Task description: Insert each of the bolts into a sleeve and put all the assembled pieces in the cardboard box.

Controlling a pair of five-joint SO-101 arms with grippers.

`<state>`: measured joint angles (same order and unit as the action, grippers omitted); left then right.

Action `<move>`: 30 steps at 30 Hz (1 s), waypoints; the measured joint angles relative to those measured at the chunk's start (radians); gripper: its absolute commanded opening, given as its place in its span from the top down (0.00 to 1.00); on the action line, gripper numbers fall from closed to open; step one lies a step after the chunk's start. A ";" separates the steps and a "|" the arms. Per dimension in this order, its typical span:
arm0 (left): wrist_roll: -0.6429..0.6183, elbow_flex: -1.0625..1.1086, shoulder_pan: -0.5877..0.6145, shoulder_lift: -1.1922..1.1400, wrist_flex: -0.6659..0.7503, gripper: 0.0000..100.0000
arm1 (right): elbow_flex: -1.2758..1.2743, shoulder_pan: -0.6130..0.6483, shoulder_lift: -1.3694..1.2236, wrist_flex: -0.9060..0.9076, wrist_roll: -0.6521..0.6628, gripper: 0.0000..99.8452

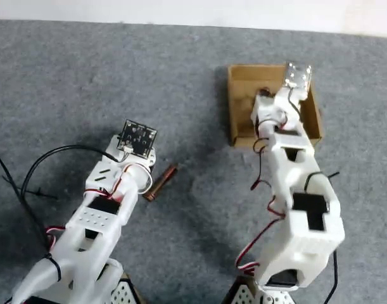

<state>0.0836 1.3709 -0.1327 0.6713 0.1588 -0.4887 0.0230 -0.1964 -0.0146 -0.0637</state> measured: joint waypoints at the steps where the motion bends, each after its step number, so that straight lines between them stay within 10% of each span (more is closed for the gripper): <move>1: 0.000 0.000 0.000 0.000 0.000 0.99 | -0.026 0.011 0.031 0.000 0.000 0.77; 30: -0.129 -0.038 0.187 -0.009 0.006 0.99 | -0.503 0.423 0.526 0.000 0.109 0.77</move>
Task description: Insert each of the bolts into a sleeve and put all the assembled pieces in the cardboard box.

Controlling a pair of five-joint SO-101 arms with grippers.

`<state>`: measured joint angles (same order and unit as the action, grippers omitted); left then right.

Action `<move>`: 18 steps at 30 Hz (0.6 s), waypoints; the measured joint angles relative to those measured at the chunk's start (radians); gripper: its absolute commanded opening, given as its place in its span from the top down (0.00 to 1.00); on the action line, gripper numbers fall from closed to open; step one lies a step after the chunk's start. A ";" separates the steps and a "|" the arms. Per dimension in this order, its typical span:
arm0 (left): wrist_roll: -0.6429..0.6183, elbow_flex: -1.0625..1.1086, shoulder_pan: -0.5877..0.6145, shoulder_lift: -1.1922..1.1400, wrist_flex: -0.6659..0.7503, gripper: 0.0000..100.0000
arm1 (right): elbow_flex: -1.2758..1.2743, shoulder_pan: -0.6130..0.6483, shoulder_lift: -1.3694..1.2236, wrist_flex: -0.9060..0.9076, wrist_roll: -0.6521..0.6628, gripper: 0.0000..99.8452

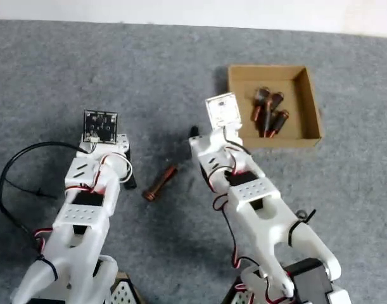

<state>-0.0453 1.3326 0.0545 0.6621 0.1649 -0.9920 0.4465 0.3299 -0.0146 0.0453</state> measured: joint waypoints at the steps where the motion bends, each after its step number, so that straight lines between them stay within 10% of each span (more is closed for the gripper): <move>1: 0.000 0.000 0.000 0.000 0.000 0.99 | 0.000 0.002 0.000 0.000 0.012 0.77; 18: -0.272 -0.399 0.230 -0.423 -0.158 0.99 | 0.064 0.302 0.002 0.207 0.028 0.77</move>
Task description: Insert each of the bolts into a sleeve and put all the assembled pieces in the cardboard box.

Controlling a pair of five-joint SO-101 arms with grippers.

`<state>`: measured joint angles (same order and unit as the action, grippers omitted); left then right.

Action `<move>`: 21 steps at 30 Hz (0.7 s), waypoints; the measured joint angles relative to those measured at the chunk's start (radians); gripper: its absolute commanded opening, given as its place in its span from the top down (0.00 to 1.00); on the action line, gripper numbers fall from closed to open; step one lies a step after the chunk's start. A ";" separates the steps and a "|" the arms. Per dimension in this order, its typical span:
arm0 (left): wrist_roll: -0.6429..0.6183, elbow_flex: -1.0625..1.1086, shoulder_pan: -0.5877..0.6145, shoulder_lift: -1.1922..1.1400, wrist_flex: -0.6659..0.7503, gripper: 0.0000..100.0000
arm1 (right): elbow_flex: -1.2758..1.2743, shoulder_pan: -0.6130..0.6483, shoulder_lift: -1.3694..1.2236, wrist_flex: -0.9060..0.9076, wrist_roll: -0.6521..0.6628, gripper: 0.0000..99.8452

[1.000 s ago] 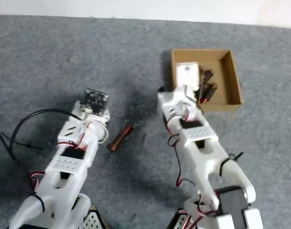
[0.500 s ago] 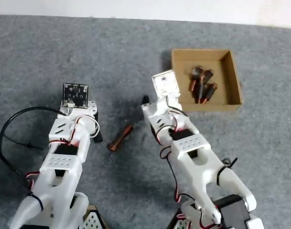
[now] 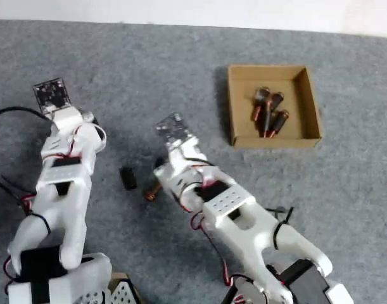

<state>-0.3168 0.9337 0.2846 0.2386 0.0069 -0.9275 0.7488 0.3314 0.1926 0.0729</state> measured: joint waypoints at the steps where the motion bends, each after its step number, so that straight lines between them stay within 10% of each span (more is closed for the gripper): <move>1: -0.005 -0.009 0.009 -0.005 0.000 0.99 | 0.026 0.023 0.000 0.021 0.000 0.77; 21: -0.014 -0.017 0.109 -0.008 -0.002 0.99 | 0.936 0.166 -0.712 0.569 -0.356 0.77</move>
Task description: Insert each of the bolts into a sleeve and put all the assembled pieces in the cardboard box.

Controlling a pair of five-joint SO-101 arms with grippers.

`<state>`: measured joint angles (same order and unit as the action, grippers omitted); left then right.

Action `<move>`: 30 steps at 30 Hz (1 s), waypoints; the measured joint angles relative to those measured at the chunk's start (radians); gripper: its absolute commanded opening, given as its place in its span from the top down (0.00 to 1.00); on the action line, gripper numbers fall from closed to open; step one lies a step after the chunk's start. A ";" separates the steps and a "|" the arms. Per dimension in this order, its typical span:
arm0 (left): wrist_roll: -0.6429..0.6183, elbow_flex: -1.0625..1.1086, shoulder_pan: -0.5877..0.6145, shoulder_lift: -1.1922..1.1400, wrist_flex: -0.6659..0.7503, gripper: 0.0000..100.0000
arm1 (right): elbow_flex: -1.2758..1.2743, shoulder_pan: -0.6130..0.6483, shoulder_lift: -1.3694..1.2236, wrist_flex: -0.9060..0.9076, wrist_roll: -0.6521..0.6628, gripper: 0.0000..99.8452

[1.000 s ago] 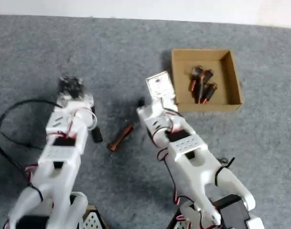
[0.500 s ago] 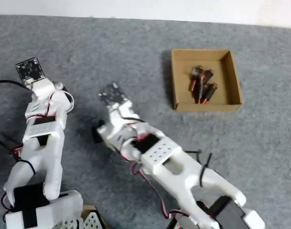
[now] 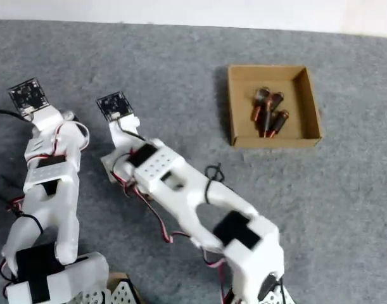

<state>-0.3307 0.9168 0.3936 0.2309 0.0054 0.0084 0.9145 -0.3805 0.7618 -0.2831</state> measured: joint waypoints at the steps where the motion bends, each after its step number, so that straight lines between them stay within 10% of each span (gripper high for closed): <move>1: 0.000 0.000 0.002 0.000 0.000 0.99 | 0.035 0.000 -0.032 0.018 -0.006 0.77; 30: 0.000 0.000 0.002 0.000 0.000 0.99 | 0.152 0.023 -0.132 0.176 -0.216 0.77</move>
<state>-0.3307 0.9168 0.3951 0.2309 0.0054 0.1603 0.9375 -0.5125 0.9383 -0.4994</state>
